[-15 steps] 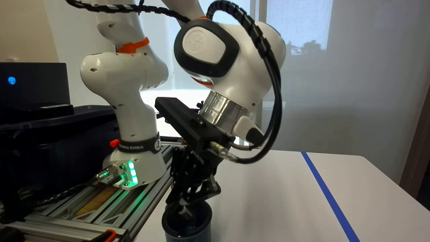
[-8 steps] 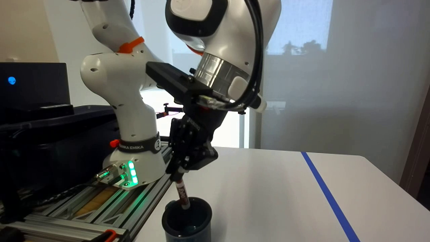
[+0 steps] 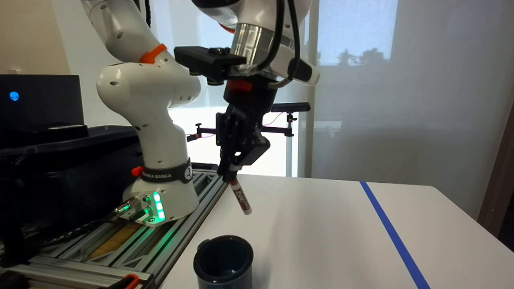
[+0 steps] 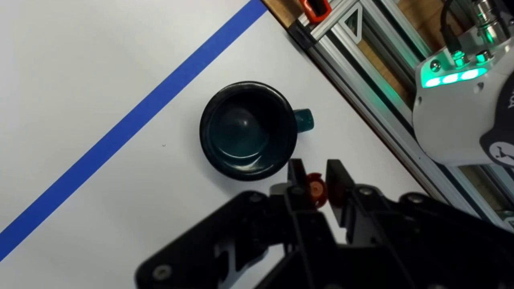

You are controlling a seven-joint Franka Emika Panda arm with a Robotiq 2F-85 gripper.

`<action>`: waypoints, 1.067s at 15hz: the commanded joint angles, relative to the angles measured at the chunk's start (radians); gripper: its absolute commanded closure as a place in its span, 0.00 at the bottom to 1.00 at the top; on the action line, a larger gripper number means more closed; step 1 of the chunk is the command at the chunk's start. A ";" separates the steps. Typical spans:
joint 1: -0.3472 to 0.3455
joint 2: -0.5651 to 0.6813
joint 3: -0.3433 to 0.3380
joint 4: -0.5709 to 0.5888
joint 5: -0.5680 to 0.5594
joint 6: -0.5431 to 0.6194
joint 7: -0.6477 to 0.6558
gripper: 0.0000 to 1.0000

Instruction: Put the marker on the table.

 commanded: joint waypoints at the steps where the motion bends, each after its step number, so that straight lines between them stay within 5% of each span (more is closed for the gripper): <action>1: 0.033 -0.038 -0.019 0.008 0.061 0.020 0.004 0.95; 8: 0.084 0.095 -0.078 -0.010 0.146 0.306 -0.050 0.95; 16: 0.143 0.337 -0.126 -0.008 0.360 0.565 -0.295 0.95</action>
